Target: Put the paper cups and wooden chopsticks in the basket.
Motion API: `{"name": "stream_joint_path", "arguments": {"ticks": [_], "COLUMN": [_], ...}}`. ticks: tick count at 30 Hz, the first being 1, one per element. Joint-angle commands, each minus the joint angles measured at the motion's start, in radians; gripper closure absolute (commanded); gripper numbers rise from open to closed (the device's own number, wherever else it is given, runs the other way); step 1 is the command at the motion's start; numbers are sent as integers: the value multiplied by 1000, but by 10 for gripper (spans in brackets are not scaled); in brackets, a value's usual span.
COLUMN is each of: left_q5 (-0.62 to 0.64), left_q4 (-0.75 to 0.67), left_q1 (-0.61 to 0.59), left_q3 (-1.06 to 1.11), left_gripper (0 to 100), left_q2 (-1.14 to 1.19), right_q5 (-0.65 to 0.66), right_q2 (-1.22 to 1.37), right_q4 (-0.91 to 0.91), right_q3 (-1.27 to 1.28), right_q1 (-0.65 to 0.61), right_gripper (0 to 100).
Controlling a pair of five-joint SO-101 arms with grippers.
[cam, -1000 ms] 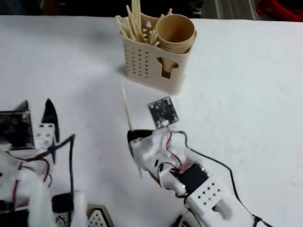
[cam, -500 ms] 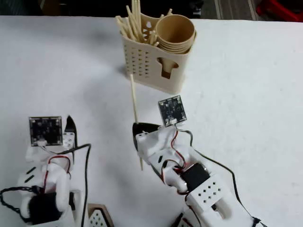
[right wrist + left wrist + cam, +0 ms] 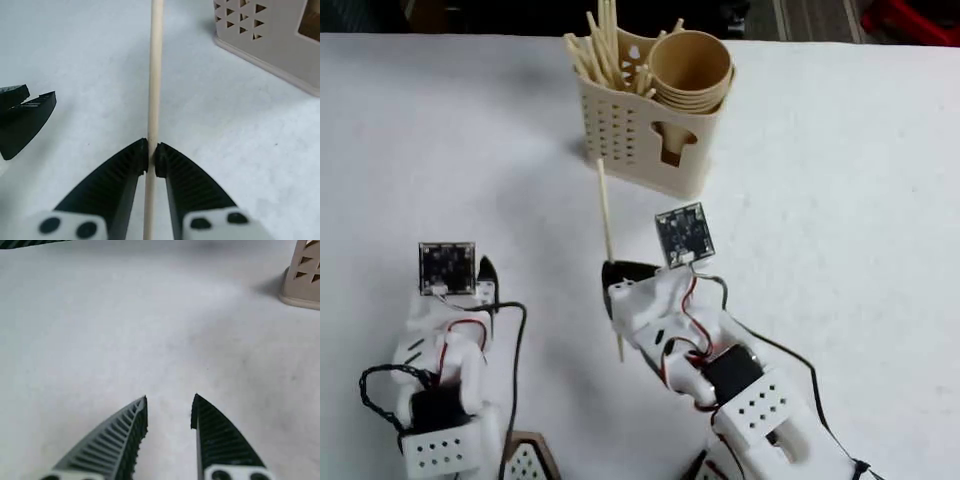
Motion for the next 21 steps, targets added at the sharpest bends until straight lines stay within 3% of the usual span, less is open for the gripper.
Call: {"name": "stream_joint_path", "arguments": {"ticks": [1,9,14,21], "left_q5": [-9,-3,-2,-2], "left_q4": [-8,226,379,439], "left_q1": [12,136,145,142], "left_q3": [-5,-5,-5,-5], "left_gripper": [842,845,845,845], "left_q2": [-7,-7,-5,-5], "right_q5": [-3,0,2,-6], "right_q2": [-21,-21,-21,-22], "right_q4": [-19,-19,-19,-74], "right_q3": [-8,-8,-8,-14], "right_q1": [8,8,15,53], "right_gripper": [981,981,981,981]}}
